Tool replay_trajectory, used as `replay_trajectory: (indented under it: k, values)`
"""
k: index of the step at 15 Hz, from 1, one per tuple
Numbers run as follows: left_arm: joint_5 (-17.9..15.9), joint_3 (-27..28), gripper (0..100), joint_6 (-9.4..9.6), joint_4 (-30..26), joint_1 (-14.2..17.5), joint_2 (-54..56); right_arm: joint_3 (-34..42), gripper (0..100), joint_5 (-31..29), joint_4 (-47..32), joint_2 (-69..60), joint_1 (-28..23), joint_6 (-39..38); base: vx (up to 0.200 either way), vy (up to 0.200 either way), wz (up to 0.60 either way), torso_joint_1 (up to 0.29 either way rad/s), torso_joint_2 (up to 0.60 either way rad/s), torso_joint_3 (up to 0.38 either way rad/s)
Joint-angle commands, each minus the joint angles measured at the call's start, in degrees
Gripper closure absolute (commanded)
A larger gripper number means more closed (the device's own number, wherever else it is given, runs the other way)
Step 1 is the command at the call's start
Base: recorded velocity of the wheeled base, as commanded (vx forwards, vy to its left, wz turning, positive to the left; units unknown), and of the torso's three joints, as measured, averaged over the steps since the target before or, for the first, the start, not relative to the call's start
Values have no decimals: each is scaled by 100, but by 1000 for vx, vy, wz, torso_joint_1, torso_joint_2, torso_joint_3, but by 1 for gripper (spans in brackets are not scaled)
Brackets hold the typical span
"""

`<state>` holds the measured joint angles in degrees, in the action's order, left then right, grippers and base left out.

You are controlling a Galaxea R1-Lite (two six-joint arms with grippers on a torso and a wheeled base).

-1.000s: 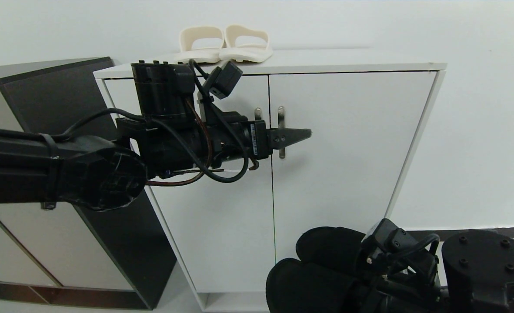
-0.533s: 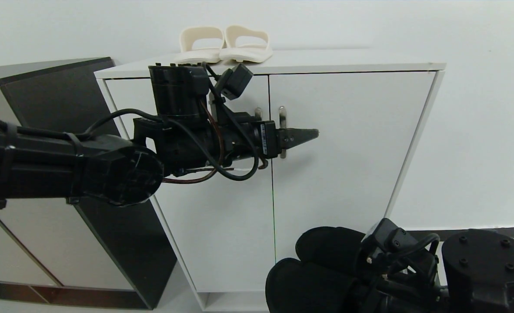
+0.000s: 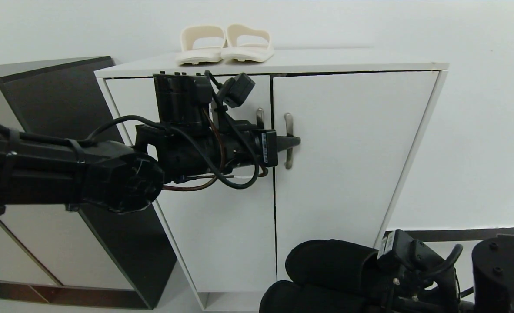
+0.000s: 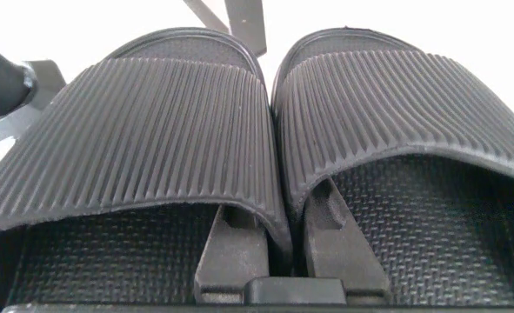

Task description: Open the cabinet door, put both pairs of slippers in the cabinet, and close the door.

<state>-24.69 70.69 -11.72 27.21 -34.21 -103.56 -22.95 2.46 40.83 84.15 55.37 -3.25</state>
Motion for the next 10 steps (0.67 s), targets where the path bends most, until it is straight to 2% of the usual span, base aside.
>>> replay_trajectory:
  k: [1, 5, 10]
  values:
    - [-10, -284, 100, -6, 12, -209, 389, 54, 100, 61, -5, -136, 9, 0, 0, 0, 0, 0, 0, 0]
    - [210, -697, 100, 11, 12, -482, 846, 54, 100, 79, -66, -162, 62, 0, 0, 0, 0, 0, 0, 0]
    - [236, -1216, 100, 20, 12, -499, 1417, -16, 100, 53, -400, -197, 70, 0, 0, 0, 0, 0, 0, 0]
